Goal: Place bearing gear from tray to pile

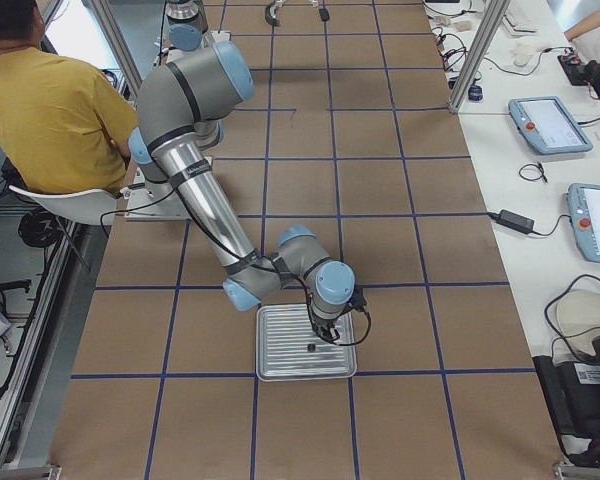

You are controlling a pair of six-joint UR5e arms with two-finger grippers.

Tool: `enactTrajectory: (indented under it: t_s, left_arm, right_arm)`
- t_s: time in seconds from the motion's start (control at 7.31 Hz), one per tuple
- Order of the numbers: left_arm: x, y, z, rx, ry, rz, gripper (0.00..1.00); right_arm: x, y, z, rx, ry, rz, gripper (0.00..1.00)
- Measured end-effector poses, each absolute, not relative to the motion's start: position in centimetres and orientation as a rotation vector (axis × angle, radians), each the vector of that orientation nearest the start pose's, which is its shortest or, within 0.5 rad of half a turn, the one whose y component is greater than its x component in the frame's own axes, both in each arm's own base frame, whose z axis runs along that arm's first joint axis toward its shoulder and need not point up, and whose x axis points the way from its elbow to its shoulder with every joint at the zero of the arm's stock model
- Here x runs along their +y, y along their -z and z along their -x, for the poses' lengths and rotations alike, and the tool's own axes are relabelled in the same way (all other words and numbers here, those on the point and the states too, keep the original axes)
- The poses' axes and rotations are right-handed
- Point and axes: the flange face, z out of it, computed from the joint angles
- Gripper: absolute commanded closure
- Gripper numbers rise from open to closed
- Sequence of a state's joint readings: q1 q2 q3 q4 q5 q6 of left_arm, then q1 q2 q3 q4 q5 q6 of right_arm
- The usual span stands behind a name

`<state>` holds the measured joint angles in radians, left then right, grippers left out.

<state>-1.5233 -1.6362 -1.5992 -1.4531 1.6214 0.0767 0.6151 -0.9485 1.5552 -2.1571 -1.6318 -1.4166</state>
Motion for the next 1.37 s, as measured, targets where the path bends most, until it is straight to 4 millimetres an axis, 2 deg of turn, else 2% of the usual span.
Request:
enactTrajectory:
  t_s: [0.27,0.41,0.55,0.68,0.82,0.96,1.09,1.23,1.37]
  left_arm:
    - [-52.6,-45.3,10.3,3.088,0.033,-0.044,0.0]
    - [-52.5,-45.4,10.3,3.088,0.034,-0.043,0.0]
    - [-52.5,-45.4,10.3,3.087,0.035,-0.042,0.0]
    - [-52.5,-45.4,10.3,3.088,0.034,-0.043,0.0]
    - [-52.5,-45.4,10.3,3.088,0.033,-0.042,0.0]
    - [-52.5,-45.3,10.3,3.089,0.033,-0.042,0.0]
    - [-52.6,-45.3,10.3,3.089,0.034,-0.043,0.0]
    - [-52.6,-45.4,10.3,3.09,0.035,-0.043,0.0]
    - [-52.6,-45.3,10.3,3.091,0.034,-0.043,0.0]
  right_arm:
    - [-49.1,-19.3,46.9,3.081,-0.151,0.745,1.0]
    - [-50.6,-21.6,44.7,3.1,-0.123,0.771,1.0]
    - [-53.2,-25.3,39.8,3.116,-0.085,0.784,1.0]
    - [-55.5,-29.6,32.2,3.126,-0.065,0.741,1.0]
    - [-57.5,-32.8,22.6,3.129,-0.068,0.66,1.0]
    - [-59.0,-34.0,12.4,3.128,-0.085,0.57,1.0]
    - [-59.5,-33.9,2.3,3.13,-0.102,0.466,1.0]
    - [-59.1,-32.8,-7.2,3.137,-0.114,0.347,1.0]
    - [-57.8,-30.9,-16.7,3.149,-0.122,0.204,1.0]
